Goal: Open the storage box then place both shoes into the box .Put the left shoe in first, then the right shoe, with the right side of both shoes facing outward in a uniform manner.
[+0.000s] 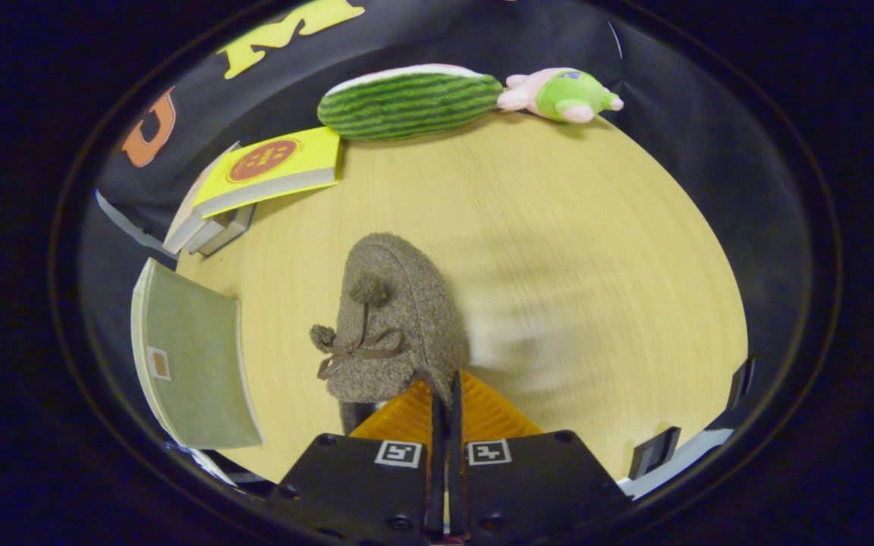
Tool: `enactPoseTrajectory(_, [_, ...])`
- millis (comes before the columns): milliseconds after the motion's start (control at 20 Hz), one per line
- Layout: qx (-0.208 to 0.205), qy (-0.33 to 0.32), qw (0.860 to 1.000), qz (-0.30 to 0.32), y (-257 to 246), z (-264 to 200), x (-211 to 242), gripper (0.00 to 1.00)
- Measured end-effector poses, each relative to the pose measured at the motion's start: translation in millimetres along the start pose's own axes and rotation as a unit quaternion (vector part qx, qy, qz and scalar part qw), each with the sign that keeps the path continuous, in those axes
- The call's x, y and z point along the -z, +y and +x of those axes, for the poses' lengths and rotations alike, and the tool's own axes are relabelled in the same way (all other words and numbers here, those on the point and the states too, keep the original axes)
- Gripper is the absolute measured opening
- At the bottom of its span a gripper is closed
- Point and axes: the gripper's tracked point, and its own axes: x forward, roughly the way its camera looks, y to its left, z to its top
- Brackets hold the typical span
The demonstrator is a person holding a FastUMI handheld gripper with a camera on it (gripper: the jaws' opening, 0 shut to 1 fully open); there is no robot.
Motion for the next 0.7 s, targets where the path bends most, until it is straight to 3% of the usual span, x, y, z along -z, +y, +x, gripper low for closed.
enactPoseTrajectory(500, [-0.019, -0.018, 1.000, 0.004, 40.4, -93.1, -5.2, 0.08])
enactPoseTrajectory(700, [-0.034, -0.048, 0.998, -0.006, 71.6, -152.2, -6.7, 0.08])
